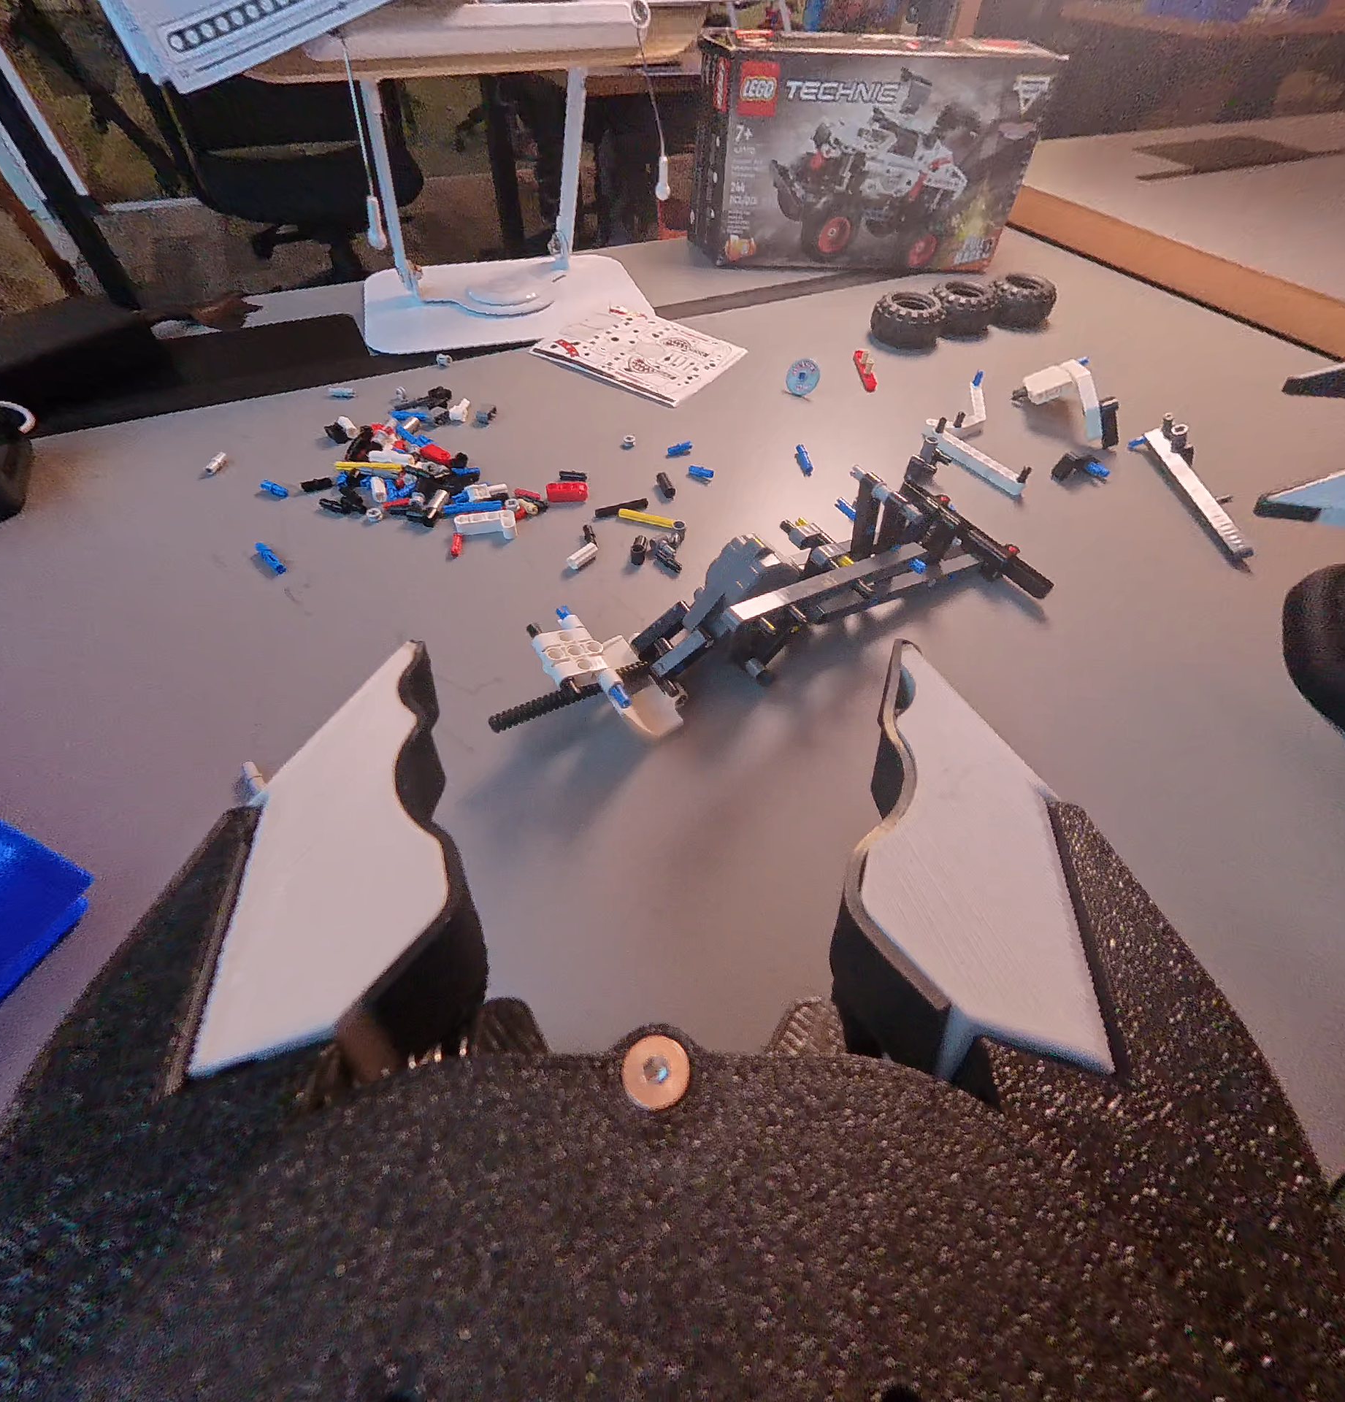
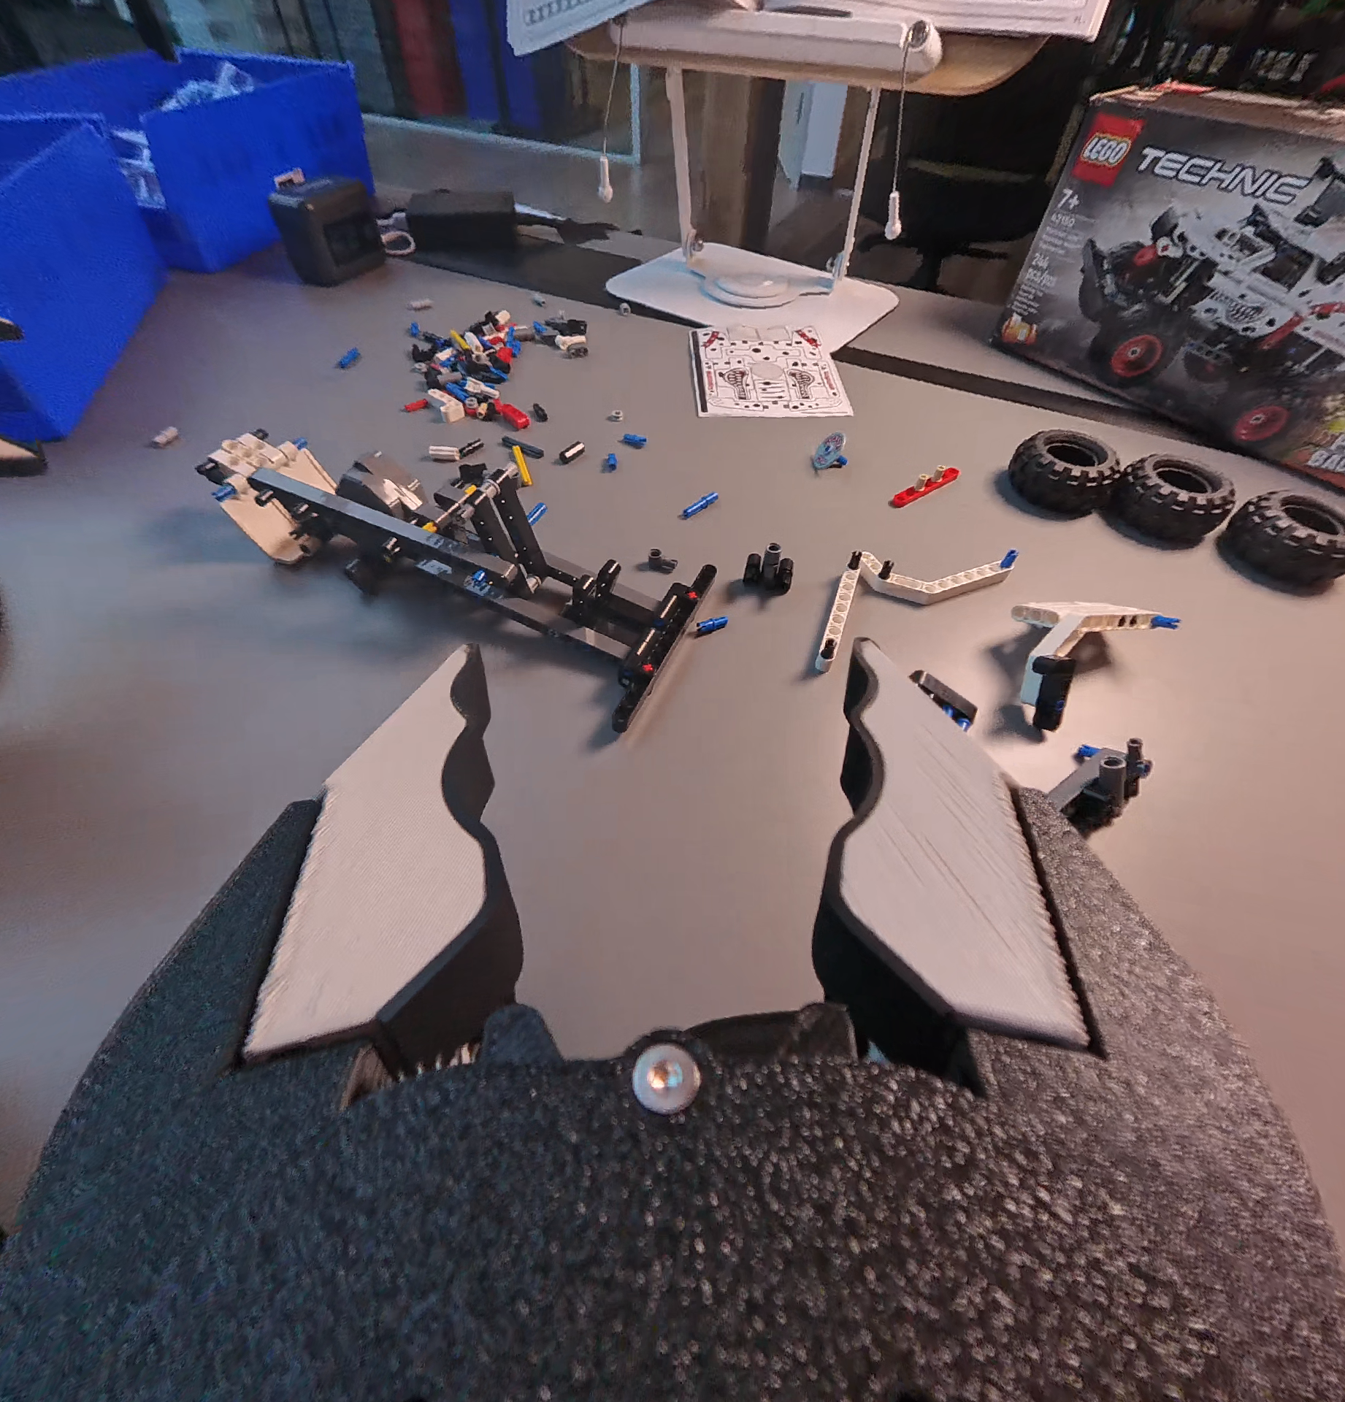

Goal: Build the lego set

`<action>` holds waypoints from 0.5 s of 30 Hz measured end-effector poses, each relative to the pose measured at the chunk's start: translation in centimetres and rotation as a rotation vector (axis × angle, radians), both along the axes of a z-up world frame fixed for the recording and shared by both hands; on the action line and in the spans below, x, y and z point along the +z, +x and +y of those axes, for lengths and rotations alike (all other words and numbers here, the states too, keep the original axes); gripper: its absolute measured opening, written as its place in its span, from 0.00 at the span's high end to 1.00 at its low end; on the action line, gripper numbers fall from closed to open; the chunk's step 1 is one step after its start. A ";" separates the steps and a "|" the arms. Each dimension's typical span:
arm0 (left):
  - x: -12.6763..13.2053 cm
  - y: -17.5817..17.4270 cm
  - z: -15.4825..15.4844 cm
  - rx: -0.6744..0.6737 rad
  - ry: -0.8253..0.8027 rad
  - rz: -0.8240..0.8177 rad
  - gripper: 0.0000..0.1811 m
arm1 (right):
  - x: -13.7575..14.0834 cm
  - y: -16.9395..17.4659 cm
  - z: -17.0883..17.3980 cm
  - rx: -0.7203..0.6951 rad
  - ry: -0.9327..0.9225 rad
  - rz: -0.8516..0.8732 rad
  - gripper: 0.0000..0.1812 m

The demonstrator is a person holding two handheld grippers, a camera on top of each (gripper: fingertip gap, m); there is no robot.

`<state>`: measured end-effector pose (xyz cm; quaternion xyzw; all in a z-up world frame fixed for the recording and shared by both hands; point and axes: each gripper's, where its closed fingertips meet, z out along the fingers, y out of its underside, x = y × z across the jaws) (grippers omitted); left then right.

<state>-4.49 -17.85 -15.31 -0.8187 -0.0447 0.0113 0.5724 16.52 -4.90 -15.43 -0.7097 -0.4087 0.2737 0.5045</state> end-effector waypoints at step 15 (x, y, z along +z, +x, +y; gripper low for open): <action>-1.4 -0.3 -1.5 0.035 -0.064 0.049 0.34 | -1.9 5.0 -0.7 -0.075 0.002 -0.107 0.50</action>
